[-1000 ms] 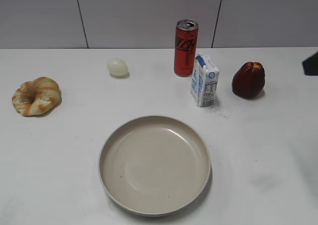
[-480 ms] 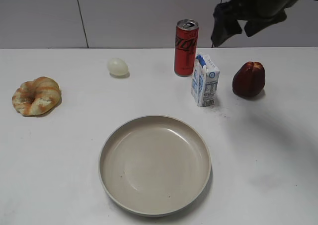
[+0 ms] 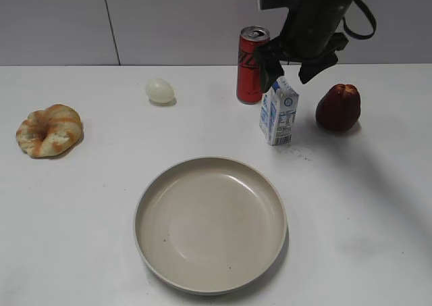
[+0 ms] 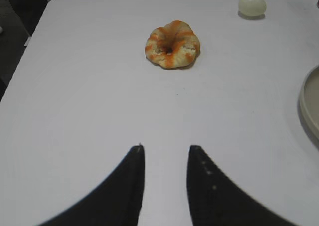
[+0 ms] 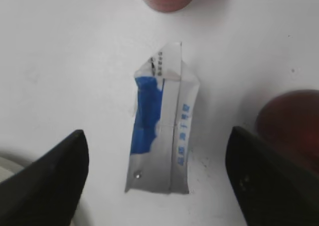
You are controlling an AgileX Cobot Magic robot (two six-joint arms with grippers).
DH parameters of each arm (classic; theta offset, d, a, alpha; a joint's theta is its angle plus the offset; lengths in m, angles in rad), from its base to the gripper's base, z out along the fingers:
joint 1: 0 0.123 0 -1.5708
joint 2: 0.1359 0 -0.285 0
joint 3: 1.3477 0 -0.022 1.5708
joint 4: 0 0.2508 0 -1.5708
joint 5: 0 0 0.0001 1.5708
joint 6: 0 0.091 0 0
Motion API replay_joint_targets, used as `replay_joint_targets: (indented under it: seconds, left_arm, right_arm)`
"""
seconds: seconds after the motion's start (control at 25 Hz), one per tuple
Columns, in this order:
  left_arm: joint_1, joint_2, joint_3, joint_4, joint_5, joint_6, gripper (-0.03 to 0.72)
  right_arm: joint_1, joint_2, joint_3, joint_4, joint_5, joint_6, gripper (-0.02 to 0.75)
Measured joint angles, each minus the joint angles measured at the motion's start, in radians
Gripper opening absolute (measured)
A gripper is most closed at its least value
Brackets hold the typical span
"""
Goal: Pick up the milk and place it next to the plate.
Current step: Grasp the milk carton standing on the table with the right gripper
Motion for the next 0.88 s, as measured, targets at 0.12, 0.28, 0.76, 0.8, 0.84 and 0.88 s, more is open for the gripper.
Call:
replay_joint_targets:
  seconds: [0.12, 0.28, 0.76, 0.8, 0.84, 0.88]
  left_arm:
    - [0.0, 0.0, 0.0, 0.0, 0.0, 0.0, 0.23]
    - [0.0, 0.0, 0.0, 0.0, 0.0, 0.0, 0.23]
    - [0.0, 0.0, 0.0, 0.0, 0.0, 0.0, 0.23]
    - [0.0, 0.0, 0.0, 0.0, 0.0, 0.0, 0.23]
    - [0.0, 0.0, 0.0, 0.0, 0.0, 0.0, 0.23]
    - [0.0, 0.0, 0.0, 0.0, 0.0, 0.0, 0.23]
  right_arm:
    - [0.0, 0.037, -0.001, 0.004, -0.035, 0.001, 0.641]
    - [0.0, 0.079, -0.009, 0.011, -0.057, 0.003, 0.595]
    - [0.0, 0.124, -0.019, -0.005, -0.062, -0.001, 0.335]
    - [0.0, 0.124, -0.025, -0.005, -0.056, -0.008, 0.328]
    - [0.0, 0.125, -0.032, -0.005, -0.048, -0.02, 0.323]
    - [0.0, 0.125, -0.04, -0.004, -0.036, -0.03, 0.316]
